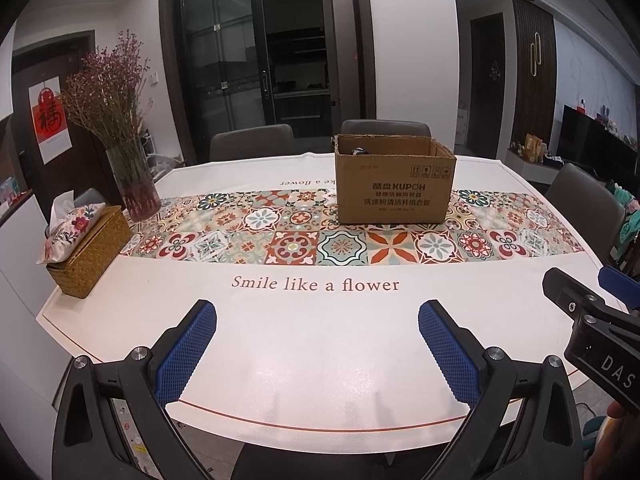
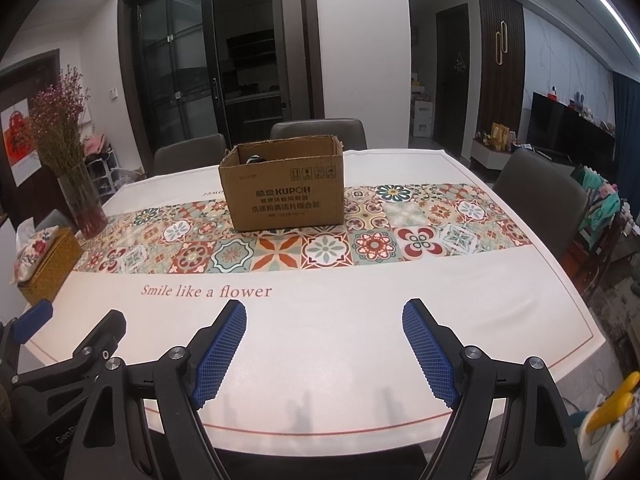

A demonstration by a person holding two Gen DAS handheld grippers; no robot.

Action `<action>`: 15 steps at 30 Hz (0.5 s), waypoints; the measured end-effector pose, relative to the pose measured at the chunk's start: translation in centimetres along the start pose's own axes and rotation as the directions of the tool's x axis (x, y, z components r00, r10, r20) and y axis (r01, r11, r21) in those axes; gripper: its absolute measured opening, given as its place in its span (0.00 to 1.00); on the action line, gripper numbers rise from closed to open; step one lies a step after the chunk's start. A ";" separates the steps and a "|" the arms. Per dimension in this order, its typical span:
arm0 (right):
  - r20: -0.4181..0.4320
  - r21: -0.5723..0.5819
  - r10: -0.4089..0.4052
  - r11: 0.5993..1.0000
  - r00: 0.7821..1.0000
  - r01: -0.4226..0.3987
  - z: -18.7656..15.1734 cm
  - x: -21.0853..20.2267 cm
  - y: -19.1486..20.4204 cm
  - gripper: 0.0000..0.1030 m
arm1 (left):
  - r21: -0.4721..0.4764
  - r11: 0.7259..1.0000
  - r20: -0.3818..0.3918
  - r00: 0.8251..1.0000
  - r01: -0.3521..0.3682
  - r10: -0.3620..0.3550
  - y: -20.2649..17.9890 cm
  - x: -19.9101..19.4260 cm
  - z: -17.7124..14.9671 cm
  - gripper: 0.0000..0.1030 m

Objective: Organize soft objects

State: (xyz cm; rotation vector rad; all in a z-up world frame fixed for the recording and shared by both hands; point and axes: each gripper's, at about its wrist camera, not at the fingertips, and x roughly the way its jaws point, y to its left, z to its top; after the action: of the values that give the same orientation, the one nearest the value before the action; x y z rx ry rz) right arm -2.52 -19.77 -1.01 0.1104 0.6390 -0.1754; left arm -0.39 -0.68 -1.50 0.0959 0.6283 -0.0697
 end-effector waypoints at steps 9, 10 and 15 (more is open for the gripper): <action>0.002 -0.002 -0.002 1.000 1.000 0.002 -0.1 0.1 0.1 0.79 | 0.003 1.000 -0.010 1.000 -0.018 0.018 0.1 0.1 0.1 1.00; 0.002 -0.003 -0.003 1.000 1.000 0.003 -0.1 0.0 0.1 0.79 | 0.003 1.000 -0.007 1.000 -0.019 0.019 0.1 0.1 0.1 1.00; 0.004 -0.004 -0.004 1.000 1.000 0.004 0.0 0.1 0.2 0.79 | 0.006 0.999 -0.003 0.999 -0.032 0.032 0.0 0.0 0.1 1.00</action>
State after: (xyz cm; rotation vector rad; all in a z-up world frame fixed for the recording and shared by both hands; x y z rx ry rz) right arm -2.44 -19.61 -1.08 0.1043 0.6352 -0.1782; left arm -0.31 -0.66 -1.45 0.1123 0.6293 -0.0402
